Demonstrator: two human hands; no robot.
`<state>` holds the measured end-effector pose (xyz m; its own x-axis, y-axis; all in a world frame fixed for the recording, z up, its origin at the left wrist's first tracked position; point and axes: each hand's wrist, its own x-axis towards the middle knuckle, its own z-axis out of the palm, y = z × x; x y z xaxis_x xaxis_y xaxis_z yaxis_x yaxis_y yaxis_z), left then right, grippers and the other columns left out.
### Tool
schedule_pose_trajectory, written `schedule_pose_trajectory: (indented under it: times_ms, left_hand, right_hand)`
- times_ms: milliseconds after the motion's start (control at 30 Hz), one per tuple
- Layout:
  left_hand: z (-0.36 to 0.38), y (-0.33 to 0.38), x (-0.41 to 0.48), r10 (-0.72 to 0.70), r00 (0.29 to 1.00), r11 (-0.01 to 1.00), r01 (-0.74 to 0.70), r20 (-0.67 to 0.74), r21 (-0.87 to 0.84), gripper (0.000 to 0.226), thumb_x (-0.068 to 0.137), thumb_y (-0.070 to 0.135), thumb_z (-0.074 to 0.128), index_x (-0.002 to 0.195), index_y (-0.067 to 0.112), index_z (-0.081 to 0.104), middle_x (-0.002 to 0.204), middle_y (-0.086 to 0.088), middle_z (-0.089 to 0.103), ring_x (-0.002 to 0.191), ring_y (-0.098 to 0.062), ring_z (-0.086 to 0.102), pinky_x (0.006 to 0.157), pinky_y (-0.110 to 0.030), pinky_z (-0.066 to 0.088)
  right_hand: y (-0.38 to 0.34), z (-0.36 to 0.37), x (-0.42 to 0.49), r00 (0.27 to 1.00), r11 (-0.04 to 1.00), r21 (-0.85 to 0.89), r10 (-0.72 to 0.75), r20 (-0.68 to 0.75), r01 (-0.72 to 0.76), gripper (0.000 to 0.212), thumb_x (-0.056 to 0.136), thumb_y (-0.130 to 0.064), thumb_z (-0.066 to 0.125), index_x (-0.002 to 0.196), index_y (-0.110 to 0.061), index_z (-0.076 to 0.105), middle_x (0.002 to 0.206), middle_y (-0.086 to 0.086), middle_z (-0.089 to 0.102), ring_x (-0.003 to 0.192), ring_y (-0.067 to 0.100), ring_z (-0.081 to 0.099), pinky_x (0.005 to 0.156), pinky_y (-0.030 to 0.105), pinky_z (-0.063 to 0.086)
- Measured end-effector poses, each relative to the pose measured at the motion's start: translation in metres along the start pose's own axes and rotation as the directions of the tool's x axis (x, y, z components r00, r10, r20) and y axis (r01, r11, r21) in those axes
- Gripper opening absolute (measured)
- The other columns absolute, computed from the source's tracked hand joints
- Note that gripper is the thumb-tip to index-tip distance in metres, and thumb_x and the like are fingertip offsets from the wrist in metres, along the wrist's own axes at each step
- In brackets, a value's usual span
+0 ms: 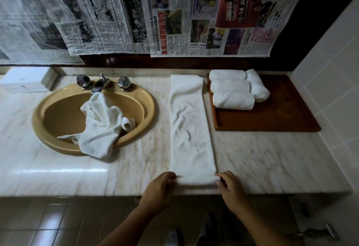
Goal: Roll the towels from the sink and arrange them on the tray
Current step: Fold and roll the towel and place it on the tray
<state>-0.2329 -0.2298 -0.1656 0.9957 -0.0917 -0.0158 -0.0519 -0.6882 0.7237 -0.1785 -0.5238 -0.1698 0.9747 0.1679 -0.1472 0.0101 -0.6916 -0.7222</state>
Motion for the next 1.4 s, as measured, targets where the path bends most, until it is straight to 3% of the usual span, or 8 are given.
schedule_pose_trajectory:
  times_ms: [133, 300, 433, 567, 667, 867, 967, 1400]
  left_hand:
    - [0.0, 0.001, 0.008, -0.044, 0.999, 0.998, 0.043, -0.026, -0.052, 0.02, 0.101, 0.045, 0.053, 0.116, 0.035, 0.062, 0.105, 0.02, 0.062, 0.09, 0.001, 0.06, 0.075, -0.027, 0.054]
    - [0.001, 0.002, 0.018, -0.079, 0.993, 0.997, 0.079, -0.092, -0.007, 0.021, 0.097, 0.044, 0.06, 0.107, 0.029, 0.071, 0.101, 0.018, 0.052, 0.082, 0.002, 0.057, 0.072, -0.018, 0.051]
    - [0.0, 0.007, 0.024, -0.142, 0.987, 0.99, 0.141, -0.074, -0.009, 0.014, 0.096, 0.042, 0.062, 0.105, 0.033, 0.058, 0.104, 0.017, 0.051, 0.082, -0.002, 0.057, 0.07, -0.03, 0.055]
    - [0.003, 0.005, 0.025, -0.028, 0.996, 0.999, 0.029, -0.08, 0.013, 0.005, 0.097, 0.035, 0.061, 0.094, 0.032, 0.057, 0.102, 0.018, 0.05, 0.079, -0.003, 0.055, 0.066, -0.035, 0.054]
    - [0.002, 0.0, 0.021, 0.077, 0.992, 0.992, -0.066, -0.103, 0.109, 0.014, 0.097, 0.034, 0.054, 0.101, 0.027, 0.065, 0.104, 0.016, 0.057, 0.077, -0.006, 0.059, 0.06, -0.033, 0.054]
    - [-0.009, -0.014, 0.014, 0.18, 0.983, 0.955, -0.183, 0.035, 0.236, 0.036, 0.095, 0.05, 0.059, 0.123, 0.027, 0.062, 0.122, 0.012, 0.059, 0.088, -0.009, 0.063, 0.058, -0.029, 0.055]
    - [-0.011, -0.012, 0.016, 0.183, 0.979, 0.945, -0.201, 0.093, 0.256, 0.041, 0.093, 0.048, 0.059, 0.128, 0.026, 0.057, 0.126, 0.009, 0.056, 0.09, -0.013, 0.063, 0.061, -0.031, 0.056]
    - [-0.017, 0.002, 0.033, -0.083, 0.995, 0.995, 0.081, 0.046, 0.052, 0.032, 0.098, 0.049, 0.05, 0.125, 0.033, 0.059, 0.109, 0.014, 0.056, 0.09, -0.002, 0.058, 0.079, -0.028, 0.052]
  right_hand:
    - [-0.004, 0.0, 0.008, 0.993, 0.993, 0.007, 0.118, 0.024, -0.118, 0.007, 0.099, -0.021, 0.059, 0.101, -0.022, 0.067, 0.098, -0.008, 0.061, 0.09, 0.003, 0.06, 0.077, 0.022, 0.05]
    - [-0.016, 0.001, 0.015, 0.979, 0.981, -0.017, 0.189, -0.075, -0.191, 0.016, 0.09, -0.026, 0.068, 0.078, -0.021, 0.061, 0.077, -0.007, 0.06, 0.072, 0.016, 0.061, 0.062, 0.027, 0.049]
    - [-0.02, 0.0, 0.013, 0.982, 0.988, 0.039, 0.152, -0.111, -0.149, 0.029, 0.09, -0.023, 0.071, 0.102, -0.035, 0.048, 0.079, -0.008, 0.064, 0.071, 0.008, 0.061, 0.062, 0.021, 0.046]
    - [-0.01, 0.006, 0.011, 0.995, 0.999, 0.006, 0.042, -0.092, -0.042, 0.015, 0.094, -0.011, 0.067, 0.101, -0.023, 0.067, 0.094, -0.013, 0.063, 0.088, -0.001, 0.061, 0.079, 0.016, 0.052]
    - [0.0, 0.006, 0.008, 0.992, 1.0, -0.007, -0.015, -0.129, 0.014, 0.011, 0.091, -0.012, 0.071, 0.1, -0.017, 0.073, 0.094, -0.013, 0.065, 0.088, 0.0, 0.063, 0.077, 0.015, 0.052]
    - [-0.006, -0.004, 0.003, 0.999, 0.999, -0.031, -0.039, -0.036, 0.037, 0.038, 0.082, -0.003, 0.072, 0.112, -0.026, 0.068, 0.096, -0.02, 0.059, 0.073, -0.012, 0.054, 0.067, 0.003, 0.041]
    - [-0.005, -0.005, 0.007, 1.0, 1.0, -0.013, -0.028, -0.007, 0.028, 0.045, 0.083, -0.003, 0.07, 0.114, -0.035, 0.063, 0.106, -0.016, 0.063, 0.082, -0.006, 0.059, 0.077, 0.016, 0.05]
    - [-0.016, -0.009, 0.014, 0.987, 0.986, 0.05, 0.157, 0.029, -0.158, 0.032, 0.097, -0.021, 0.062, 0.129, -0.021, 0.062, 0.12, -0.006, 0.064, 0.112, 0.015, 0.063, 0.093, 0.028, 0.05]
